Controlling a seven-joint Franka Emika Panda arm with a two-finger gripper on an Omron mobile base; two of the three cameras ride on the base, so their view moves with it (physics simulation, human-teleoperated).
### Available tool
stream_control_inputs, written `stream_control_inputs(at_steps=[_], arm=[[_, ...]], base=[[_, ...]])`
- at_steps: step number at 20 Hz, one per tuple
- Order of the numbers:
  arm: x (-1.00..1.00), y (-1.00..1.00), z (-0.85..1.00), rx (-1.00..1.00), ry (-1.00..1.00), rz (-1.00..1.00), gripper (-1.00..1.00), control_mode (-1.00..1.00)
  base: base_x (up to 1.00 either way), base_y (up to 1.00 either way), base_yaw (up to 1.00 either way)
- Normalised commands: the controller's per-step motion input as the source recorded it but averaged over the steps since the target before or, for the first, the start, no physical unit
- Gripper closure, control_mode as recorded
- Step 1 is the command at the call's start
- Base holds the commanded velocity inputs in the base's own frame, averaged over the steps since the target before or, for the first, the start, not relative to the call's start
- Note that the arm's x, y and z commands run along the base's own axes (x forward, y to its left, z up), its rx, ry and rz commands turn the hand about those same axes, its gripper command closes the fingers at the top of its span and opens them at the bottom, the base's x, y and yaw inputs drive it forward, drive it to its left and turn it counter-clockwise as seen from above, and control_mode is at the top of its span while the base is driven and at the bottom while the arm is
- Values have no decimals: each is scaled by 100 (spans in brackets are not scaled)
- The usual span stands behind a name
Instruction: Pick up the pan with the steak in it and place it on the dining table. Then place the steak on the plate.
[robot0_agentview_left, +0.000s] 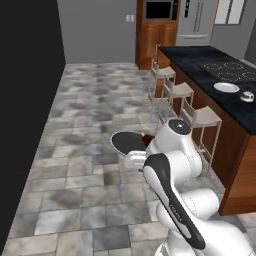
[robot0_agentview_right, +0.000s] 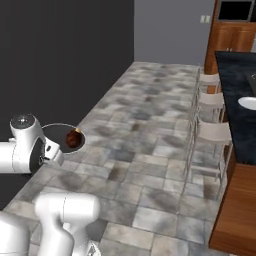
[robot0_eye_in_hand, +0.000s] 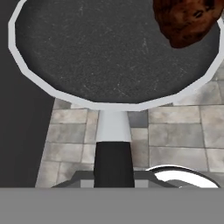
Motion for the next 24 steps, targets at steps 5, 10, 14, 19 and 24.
stream_control_inputs(at_steps=[5, 10, 14, 19, 24], arm=[[0, 0, 0, 0, 0, 0, 100, 100], [0, 0, 0, 0, 0, 0, 100, 100], [0, 0, 0, 0, 0, 0, 100, 100], [0, 0, 0, 0, 0, 0, 100, 100], [0, 0, 0, 0, 0, 0, 100, 100]], base=[[0, 9, -2], [65, 5, -5], [100, 25, -10], [100, 39, -10], [100, 45, -9]])
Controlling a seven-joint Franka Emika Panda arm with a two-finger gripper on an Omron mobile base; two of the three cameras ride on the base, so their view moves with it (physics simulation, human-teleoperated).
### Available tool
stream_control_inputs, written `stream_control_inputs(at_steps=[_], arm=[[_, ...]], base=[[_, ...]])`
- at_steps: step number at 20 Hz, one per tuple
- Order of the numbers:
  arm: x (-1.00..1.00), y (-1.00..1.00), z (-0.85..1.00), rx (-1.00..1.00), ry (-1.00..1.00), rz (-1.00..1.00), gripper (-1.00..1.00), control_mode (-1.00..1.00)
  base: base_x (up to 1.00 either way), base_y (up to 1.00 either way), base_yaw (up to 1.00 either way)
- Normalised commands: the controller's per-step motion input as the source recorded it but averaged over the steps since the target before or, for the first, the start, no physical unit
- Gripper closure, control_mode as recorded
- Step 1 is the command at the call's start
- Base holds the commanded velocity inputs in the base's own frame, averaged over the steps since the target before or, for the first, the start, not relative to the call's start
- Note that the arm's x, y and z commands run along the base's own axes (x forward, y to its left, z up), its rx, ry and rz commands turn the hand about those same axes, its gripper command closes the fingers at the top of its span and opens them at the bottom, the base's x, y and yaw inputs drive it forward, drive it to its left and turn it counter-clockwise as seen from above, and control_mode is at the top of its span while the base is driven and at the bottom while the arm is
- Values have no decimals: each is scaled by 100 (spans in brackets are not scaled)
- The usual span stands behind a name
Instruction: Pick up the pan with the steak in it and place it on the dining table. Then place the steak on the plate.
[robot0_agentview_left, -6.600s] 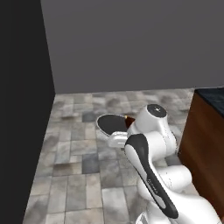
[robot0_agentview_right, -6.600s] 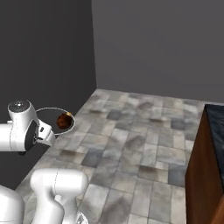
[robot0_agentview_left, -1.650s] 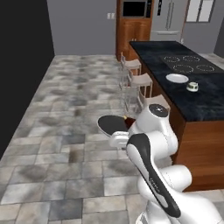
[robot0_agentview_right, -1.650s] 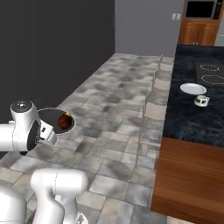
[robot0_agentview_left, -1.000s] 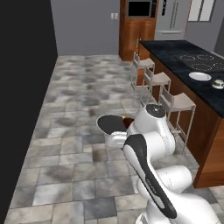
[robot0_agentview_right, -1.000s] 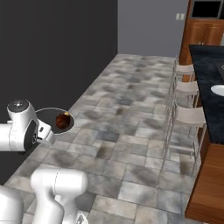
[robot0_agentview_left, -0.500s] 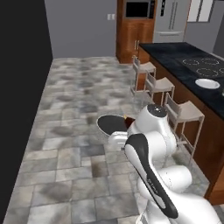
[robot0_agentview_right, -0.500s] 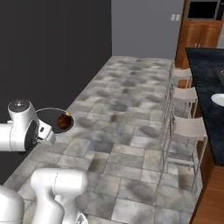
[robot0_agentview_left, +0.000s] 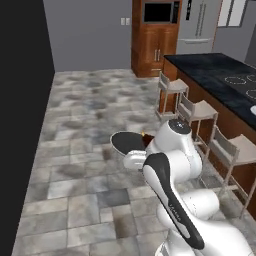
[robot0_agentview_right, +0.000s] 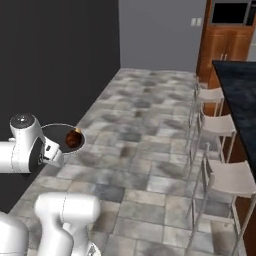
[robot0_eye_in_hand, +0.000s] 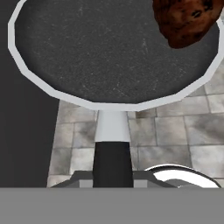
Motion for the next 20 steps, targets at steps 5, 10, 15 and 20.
stream_control_inputs(at_steps=[5, 10, 15, 20], arm=[[0, 0, 0, 0, 0, 0, 100, 100], [0, 0, 0, 0, 0, 0, 100, 100], [0, 0, 0, 0, 0, 0, 100, 100], [0, 0, 0, 0, 0, 0, 100, 100]], base=[[100, 46, -9], [100, 44, -9], [100, 41, -10], [100, 37, -10]])
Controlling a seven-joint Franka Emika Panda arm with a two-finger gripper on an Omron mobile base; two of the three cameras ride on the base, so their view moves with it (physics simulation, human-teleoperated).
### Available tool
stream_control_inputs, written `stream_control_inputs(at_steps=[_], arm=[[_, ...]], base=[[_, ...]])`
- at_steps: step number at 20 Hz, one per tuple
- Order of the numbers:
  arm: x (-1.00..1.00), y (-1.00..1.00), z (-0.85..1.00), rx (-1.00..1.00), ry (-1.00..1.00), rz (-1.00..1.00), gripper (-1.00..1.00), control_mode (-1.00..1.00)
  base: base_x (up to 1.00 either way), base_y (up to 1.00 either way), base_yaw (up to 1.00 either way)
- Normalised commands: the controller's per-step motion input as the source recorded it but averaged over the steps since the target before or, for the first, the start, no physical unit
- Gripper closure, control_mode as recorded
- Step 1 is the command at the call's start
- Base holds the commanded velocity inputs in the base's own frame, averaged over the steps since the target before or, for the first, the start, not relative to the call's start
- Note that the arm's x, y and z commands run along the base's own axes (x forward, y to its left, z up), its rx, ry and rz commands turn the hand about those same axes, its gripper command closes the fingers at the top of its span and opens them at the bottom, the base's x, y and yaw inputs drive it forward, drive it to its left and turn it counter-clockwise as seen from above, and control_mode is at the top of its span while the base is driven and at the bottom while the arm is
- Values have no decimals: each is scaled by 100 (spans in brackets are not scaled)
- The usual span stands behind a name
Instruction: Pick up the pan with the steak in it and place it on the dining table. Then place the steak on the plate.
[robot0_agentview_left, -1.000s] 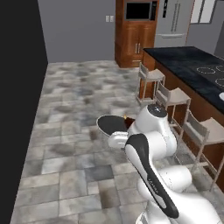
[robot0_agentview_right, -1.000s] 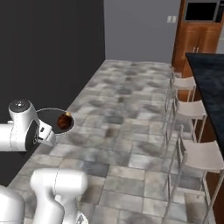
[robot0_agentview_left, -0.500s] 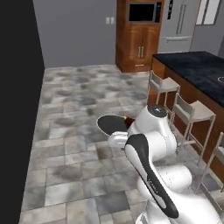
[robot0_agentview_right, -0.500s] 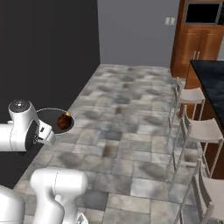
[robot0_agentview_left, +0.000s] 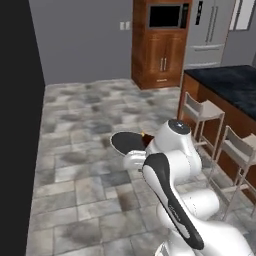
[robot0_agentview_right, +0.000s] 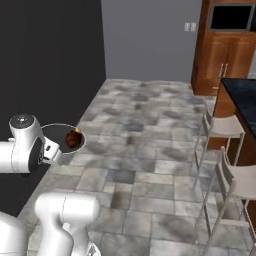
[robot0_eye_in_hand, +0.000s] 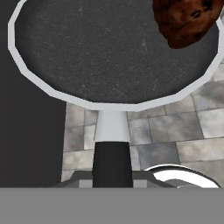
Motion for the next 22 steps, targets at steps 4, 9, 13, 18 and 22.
stream_control_inputs(at_steps=[4, 9, 13, 18, 22], arm=[[0, 0, 0, 0, 0, 0, 100, 100], [0, 0, 0, 0, 0, 0, 100, 100], [0, 0, 0, 0, 0, 0, 100, 100], [0, 0, 0, 0, 0, 0, 100, 100], [0, 0, 0, 0, 0, 0, 100, 100]], base=[[77, 20, -28], [17, 0, -47], [0, 0, -50], [0, 0, -50], [0, 0, -50]])
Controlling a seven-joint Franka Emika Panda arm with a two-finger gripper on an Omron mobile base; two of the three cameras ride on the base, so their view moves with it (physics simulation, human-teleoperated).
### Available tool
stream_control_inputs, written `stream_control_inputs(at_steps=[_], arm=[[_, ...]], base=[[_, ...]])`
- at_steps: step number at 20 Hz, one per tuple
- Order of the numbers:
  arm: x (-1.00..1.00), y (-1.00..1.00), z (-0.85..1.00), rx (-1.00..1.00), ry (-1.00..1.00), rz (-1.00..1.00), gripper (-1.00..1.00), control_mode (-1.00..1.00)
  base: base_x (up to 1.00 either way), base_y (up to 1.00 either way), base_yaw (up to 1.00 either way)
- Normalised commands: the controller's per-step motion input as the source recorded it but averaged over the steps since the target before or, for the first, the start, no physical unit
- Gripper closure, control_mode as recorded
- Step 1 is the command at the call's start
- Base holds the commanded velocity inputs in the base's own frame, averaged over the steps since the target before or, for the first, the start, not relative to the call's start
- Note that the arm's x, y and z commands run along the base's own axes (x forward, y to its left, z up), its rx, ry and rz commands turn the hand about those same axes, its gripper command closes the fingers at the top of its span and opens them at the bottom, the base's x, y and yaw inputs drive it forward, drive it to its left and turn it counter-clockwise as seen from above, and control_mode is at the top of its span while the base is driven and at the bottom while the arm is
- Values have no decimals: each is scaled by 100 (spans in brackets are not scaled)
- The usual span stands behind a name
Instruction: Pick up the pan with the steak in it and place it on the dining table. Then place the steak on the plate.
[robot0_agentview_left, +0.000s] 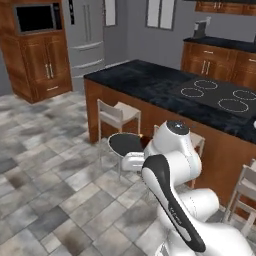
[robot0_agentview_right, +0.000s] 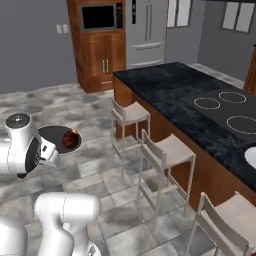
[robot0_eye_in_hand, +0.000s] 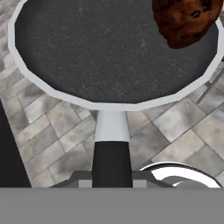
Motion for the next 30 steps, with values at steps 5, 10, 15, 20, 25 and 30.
stream_control_inputs(at_steps=[5, 10, 15, 20, 25, 30], arm=[[0, 0, 0, 0, 0, 0, 100, 100], [0, 0, 0, 0, 0, 0, 100, 100], [0, 0, 0, 0, 0, 0, 100, 100], [0, 0, 0, 0, 0, 0, 100, 100], [0, 0, 0, 0, 0, 0, 100, 100], [0, 0, 0, 0, 0, 0, 100, 100]], base=[[0, 3, -50], [2, 7, -50], [2, 8, -50], [2, 8, -50], [3, 8, -50], [4, 8, -49]])
